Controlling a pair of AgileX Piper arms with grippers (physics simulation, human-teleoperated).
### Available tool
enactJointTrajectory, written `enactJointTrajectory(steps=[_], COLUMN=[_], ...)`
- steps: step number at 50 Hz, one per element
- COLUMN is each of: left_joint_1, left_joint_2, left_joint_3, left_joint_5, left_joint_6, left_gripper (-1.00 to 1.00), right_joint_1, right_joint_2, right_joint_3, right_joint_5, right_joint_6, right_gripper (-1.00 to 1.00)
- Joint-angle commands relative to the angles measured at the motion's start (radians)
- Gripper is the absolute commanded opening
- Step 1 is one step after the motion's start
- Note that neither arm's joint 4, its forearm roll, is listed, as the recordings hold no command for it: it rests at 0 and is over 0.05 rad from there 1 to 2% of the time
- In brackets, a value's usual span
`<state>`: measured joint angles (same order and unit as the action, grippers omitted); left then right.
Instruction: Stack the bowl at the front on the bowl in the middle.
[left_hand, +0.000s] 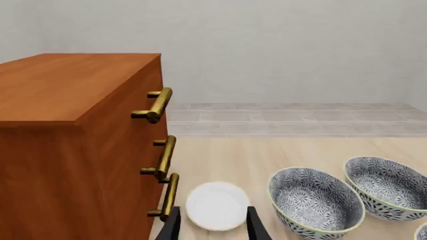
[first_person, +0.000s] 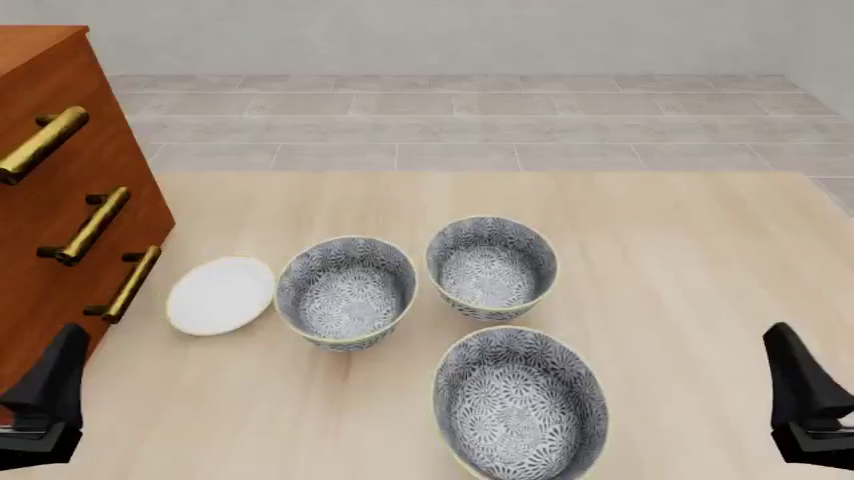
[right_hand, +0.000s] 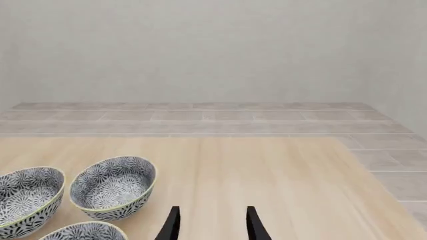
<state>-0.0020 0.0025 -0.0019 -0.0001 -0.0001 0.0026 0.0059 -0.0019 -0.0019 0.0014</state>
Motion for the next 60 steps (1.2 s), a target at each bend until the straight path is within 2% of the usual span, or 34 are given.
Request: enactJointTrajectory(steps=[1,16,21,24,26,28,32,36,37,43,51,52,54,56,60], left_joint_1=[0.002,0.003,0.003,0.003,0.002,0.002,0.002,0.002,0.003,0.003,0.003,0.003,0.003,0.003,0.003], left_joint_2=[0.004,0.002,0.002,0.001,0.0,-0.001,-0.001,0.0,0.001,0.002,0.0,0.0,0.001,0.0,0.0], left_joint_3=[-0.003,0.0,0.0,0.0,0.0,-0.001,-0.001,0.0,0.0,-0.001,0.0,0.0,0.0,0.0,-0.001], left_joint_5=[0.0,-0.002,-0.001,-0.002,-0.003,-0.007,-0.004,-0.005,-0.002,0.001,-0.001,-0.001,0.0,-0.001,-0.001], left_joint_6=[0.0,0.001,0.001,0.002,0.003,0.008,0.006,0.005,0.003,0.0,0.003,0.003,0.001,0.003,0.003], left_gripper=[1.0,1.0,1.0,1.0,1.0,1.0,1.0,1.0,1.0,1.0,1.0,1.0,1.0,1.0,1.0], right_joint_1=[0.004,0.002,-0.008,0.009,-0.008,-0.005,0.022,0.018,0.028,0.057,0.116,0.132,0.138,0.151,0.186], right_joint_2=[0.006,0.007,0.032,0.034,0.048,0.118,0.179,0.246,0.294,0.337,0.468,0.502,0.531,0.552,0.614], right_joint_3=[-0.003,-0.002,-0.001,-0.003,-0.016,-0.055,-0.13,-0.171,-0.189,-0.246,-0.341,-0.355,-0.377,-0.402,-0.46], right_joint_5=[0.001,0.002,-0.017,-0.016,-0.018,-0.03,0.004,-0.003,-0.009,0.025,0.075,0.083,0.095,0.114,0.153], right_joint_6=[0.0,0.003,-0.016,-0.062,-0.041,0.0,0.007,0.002,0.017,-0.002,-0.034,-0.02,-0.038,-0.02,-0.024], right_gripper=[1.0,1.0,1.0,1.0,1.0,1.0,1.0,1.0,1.0,1.0,1.0,1.0,1.0,1.0,1.0])
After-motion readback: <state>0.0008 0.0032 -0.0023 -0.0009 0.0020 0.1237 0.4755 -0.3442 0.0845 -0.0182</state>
